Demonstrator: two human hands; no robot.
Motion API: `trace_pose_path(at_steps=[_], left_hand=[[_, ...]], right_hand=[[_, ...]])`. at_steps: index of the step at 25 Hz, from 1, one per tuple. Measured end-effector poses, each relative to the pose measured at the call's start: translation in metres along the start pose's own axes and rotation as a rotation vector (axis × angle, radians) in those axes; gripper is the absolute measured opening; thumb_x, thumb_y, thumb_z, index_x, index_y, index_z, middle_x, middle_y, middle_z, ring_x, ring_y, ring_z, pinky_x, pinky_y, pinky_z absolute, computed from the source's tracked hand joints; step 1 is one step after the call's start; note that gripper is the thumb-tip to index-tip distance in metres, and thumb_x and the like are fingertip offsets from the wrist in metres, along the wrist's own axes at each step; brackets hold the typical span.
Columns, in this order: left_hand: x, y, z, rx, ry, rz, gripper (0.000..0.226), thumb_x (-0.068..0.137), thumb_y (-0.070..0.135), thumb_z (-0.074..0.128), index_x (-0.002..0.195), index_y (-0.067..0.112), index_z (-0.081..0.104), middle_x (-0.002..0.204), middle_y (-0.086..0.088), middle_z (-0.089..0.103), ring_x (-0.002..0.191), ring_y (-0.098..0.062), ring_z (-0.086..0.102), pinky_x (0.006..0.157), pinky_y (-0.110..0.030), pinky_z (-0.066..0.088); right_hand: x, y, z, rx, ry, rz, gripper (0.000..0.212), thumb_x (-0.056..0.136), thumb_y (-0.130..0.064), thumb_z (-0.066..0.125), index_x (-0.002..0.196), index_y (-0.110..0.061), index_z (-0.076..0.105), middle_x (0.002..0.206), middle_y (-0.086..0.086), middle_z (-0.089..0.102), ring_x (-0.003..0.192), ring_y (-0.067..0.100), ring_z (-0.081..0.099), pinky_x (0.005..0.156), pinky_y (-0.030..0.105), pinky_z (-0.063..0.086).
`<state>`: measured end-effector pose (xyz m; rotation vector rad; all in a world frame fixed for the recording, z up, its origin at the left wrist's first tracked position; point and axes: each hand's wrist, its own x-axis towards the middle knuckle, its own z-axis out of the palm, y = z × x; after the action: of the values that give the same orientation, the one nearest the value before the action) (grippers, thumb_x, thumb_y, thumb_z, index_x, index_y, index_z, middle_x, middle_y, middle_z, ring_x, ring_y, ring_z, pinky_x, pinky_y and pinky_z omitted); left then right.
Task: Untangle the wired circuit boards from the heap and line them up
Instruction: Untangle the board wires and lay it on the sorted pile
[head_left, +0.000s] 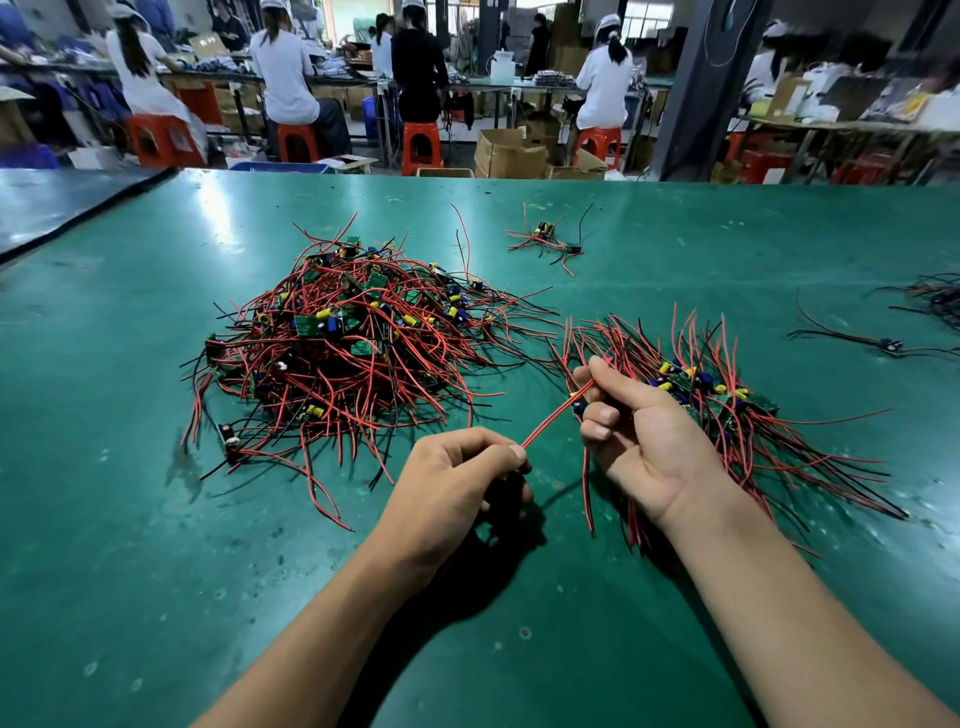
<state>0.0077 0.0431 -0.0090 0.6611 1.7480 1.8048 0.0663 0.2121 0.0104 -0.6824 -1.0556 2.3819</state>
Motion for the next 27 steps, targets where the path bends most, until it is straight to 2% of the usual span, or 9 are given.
trace_pose_path(at_steps=[5, 9, 11, 14, 15, 19, 21, 24, 27], left_hand=[[0.0, -0.001, -0.003, -0.026, -0.033, -0.01, 0.017, 0.084, 0.013, 0.065, 0.068, 0.012, 0.07, 0.062, -0.012, 0.067, 0.052, -0.023, 0.059, 0.059, -0.03, 0.043], [0.001, -0.001, -0.003, -0.051, -0.019, -0.016, 0.021, 0.089, 0.005, 0.061, 0.07, 0.008, 0.069, 0.063, -0.014, 0.067, 0.053, -0.023, 0.059, 0.055, -0.027, 0.047], [0.001, -0.001, -0.003, -0.082, -0.018, -0.029, 0.023, 0.09, 0.004, 0.06, 0.069, 0.009, 0.069, 0.062, -0.015, 0.066, 0.052, -0.023, 0.059, 0.052, -0.024, 0.048], [0.001, 0.0, -0.002, -0.12, -0.016, -0.057, 0.028, 0.091, 0.004, 0.058, 0.067, 0.013, 0.07, 0.063, -0.015, 0.066, 0.052, -0.024, 0.06, 0.052, -0.024, 0.049], [0.001, 0.0, -0.002, -0.128, -0.016, -0.059, 0.029, 0.091, 0.004, 0.058, 0.067, 0.014, 0.07, 0.064, -0.016, 0.066, 0.052, -0.024, 0.06, 0.052, -0.024, 0.049], [0.0, 0.0, -0.002, -0.119, -0.032, -0.048, 0.027, 0.092, 0.006, 0.059, 0.068, 0.015, 0.069, 0.065, -0.016, 0.067, 0.053, -0.023, 0.061, 0.051, -0.026, 0.05], [0.001, 0.0, -0.003, -0.097, -0.038, -0.047, 0.025, 0.092, 0.006, 0.059, 0.069, 0.013, 0.068, 0.064, -0.015, 0.067, 0.052, -0.022, 0.06, 0.05, -0.025, 0.049], [0.002, 0.0, -0.002, -0.048, -0.057, -0.045, 0.019, 0.091, 0.007, 0.06, 0.074, 0.008, 0.068, 0.063, -0.013, 0.068, 0.051, -0.021, 0.059, 0.051, -0.024, 0.046], [0.002, 0.001, 0.0, -0.032, -0.078, -0.051, 0.017, 0.09, 0.009, 0.062, 0.075, 0.009, 0.068, 0.064, -0.011, 0.069, 0.053, -0.017, 0.057, 0.054, -0.024, 0.043]], right_hand=[[0.001, -0.01, -0.004, 0.058, 0.034, -0.002, 0.021, 0.095, -0.018, 0.062, 0.077, -0.007, 0.064, 0.057, -0.006, 0.044, 0.037, 0.001, 0.035, 0.037, 0.012, 0.03], [0.0, -0.009, -0.004, 0.095, -0.005, 0.016, 0.022, 0.09, -0.023, 0.066, 0.074, -0.009, 0.066, 0.058, -0.005, 0.044, 0.038, 0.001, 0.036, 0.037, 0.013, 0.031], [-0.001, -0.005, -0.002, -0.006, -0.034, -0.029, 0.024, 0.081, -0.031, 0.071, 0.085, -0.007, 0.069, 0.061, -0.005, 0.049, 0.042, 0.002, 0.038, 0.039, 0.014, 0.033], [-0.004, 0.007, -0.001, -0.289, -0.126, -0.061, 0.055, 0.071, -0.039, 0.077, 0.109, 0.001, 0.068, 0.066, -0.005, 0.055, 0.045, 0.004, 0.043, 0.041, 0.016, 0.036], [-0.006, 0.012, 0.0, -0.383, -0.172, -0.054, 0.06, 0.071, -0.039, 0.078, 0.111, 0.004, 0.067, 0.064, -0.006, 0.056, 0.044, 0.005, 0.043, 0.041, 0.017, 0.036], [-0.01, 0.024, 0.001, -0.581, -0.248, -0.029, 0.025, 0.088, -0.033, 0.072, 0.088, -0.009, 0.077, 0.06, -0.007, 0.054, 0.042, 0.006, 0.041, 0.038, 0.016, 0.032], [-0.007, 0.021, 0.001, -0.539, -0.205, -0.083, 0.023, 0.093, -0.027, 0.068, 0.082, -0.009, 0.076, 0.063, -0.005, 0.054, 0.043, 0.006, 0.041, 0.039, 0.017, 0.032], [-0.002, 0.01, -0.001, -0.409, -0.089, -0.127, 0.026, 0.097, -0.024, 0.061, 0.083, -0.005, 0.071, 0.06, -0.004, 0.05, 0.041, 0.006, 0.037, 0.039, 0.017, 0.029], [-0.001, 0.002, -0.002, -0.15, -0.049, 0.029, 0.037, 0.099, -0.029, 0.056, 0.072, -0.006, 0.067, 0.056, -0.004, 0.044, 0.036, 0.004, 0.031, 0.034, 0.017, 0.026]])
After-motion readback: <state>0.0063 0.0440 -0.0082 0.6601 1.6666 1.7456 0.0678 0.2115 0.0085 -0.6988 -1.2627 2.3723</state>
